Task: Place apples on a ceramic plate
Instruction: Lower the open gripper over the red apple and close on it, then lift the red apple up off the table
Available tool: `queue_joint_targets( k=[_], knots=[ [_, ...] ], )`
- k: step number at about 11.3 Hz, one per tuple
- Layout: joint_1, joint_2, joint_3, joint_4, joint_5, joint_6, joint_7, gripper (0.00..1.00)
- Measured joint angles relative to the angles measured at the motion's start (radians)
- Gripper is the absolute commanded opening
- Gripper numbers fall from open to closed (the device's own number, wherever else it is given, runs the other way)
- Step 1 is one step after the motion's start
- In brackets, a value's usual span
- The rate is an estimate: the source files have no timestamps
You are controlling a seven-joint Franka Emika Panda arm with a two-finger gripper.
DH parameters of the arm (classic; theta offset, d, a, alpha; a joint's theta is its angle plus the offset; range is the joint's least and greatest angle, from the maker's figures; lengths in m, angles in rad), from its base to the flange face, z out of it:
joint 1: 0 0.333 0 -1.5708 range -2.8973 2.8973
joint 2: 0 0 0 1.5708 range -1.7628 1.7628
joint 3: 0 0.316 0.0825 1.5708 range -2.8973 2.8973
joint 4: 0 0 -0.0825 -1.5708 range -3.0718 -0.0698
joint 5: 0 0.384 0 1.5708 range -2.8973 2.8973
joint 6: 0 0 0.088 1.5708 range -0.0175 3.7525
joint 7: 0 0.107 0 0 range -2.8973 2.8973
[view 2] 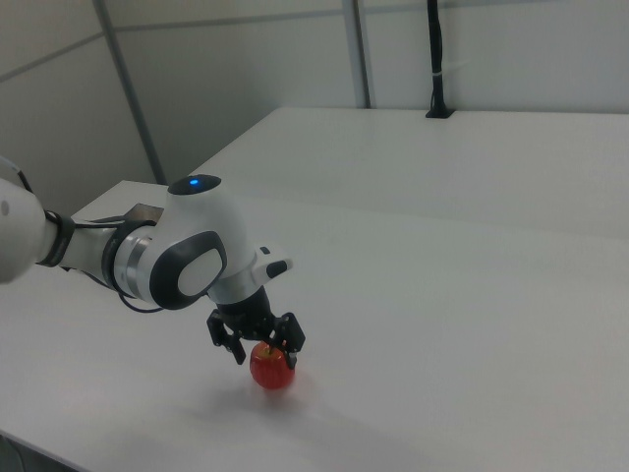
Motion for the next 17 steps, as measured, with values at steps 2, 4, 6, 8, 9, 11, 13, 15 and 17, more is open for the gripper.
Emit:
queue_joint_targets(
  k=[2, 4, 6, 8, 9, 11, 13, 15, 17],
  knots=[
    [0.001, 0.034, 0.000, 0.000, 0.000, 0.032, -0.003, 1.00],
    [0.004, 0.058, 0.001, 0.001, 0.000, 0.050, -0.003, 1.00],
    [0.007, 0.072, 0.001, 0.001, 0.000, 0.051, -0.003, 0.81],
    [0.013, 0.079, 0.002, 0.003, 0.000, 0.051, -0.003, 0.39],
    [0.014, 0.080, 0.003, 0.004, 0.000, 0.051, -0.003, 0.25],
    [0.014, 0.081, 0.005, 0.008, -0.001, 0.051, -0.007, 0.24],
    [0.015, 0.081, 0.005, 0.012, -0.001, 0.051, -0.010, 0.24],
    [0.017, 0.080, 0.007, 0.048, -0.004, 0.002, -0.012, 0.24],
    [0.029, 0.065, 0.013, 0.160, -0.004, -0.152, -0.012, 0.24]
  ],
)
